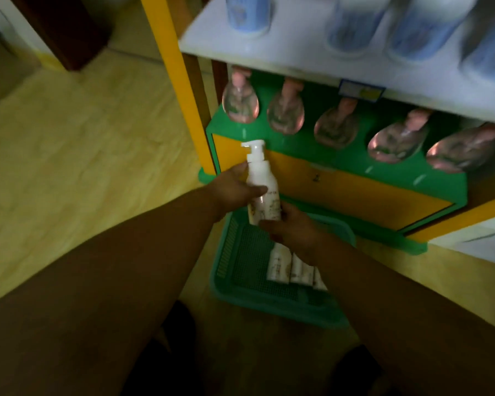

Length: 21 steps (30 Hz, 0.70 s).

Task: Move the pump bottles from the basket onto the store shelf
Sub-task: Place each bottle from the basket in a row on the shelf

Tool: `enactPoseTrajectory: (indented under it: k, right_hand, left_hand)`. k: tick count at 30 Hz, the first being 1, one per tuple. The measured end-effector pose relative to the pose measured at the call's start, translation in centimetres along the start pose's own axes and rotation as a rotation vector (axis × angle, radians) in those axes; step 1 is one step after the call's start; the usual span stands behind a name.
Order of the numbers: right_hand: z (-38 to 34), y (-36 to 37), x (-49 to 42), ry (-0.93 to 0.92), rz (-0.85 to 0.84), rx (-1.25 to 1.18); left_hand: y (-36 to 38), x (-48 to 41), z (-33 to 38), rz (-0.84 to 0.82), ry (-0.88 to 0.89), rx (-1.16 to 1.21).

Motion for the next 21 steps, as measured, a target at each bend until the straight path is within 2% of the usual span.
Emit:
enactPoseTrajectory:
  k: [3, 7, 14, 18, 21]
  right_hand:
    - [-2.6, -0.6, 2.6, -0.053, -0.048, -0.108]
    - [-6.6, -0.6, 6.5, -0.161, -0.094, -0.229]
    - [-14.4, -0.1, 12.3, -0.389, -0.151, -0.194]
    - [-17.8, 0.3, 16.0, -0.589, 0.005, -0.052]
    - [-19.9, 1.0, 18.2, -0.725, 0.04, -0.044]
  left_hand:
    - [-1.3, 1.1, 3.6, 0.048, 0.001, 0.191]
    - [-3.1, 2.3, 7.6, 0.075, 0.048, 0.274]
    - [-3.5, 4.9, 14.9, -0.091, 0.154, 0.328]
    - [-3.5, 6.2, 19.9, -0.158, 0.269, 0.365]
    - [-3.1, 7.0, 23.6, -0.176, 0.386, 0.327]
Point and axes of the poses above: each hand's wrist, its own x-axis away from the middle knuckle, its own y-axis out of the palm, z = x × y, the point moved 2 cm from there along -x, towards the middle knuckle, and after that the axes turned 15 degrees about y, right-handed, at the moved point
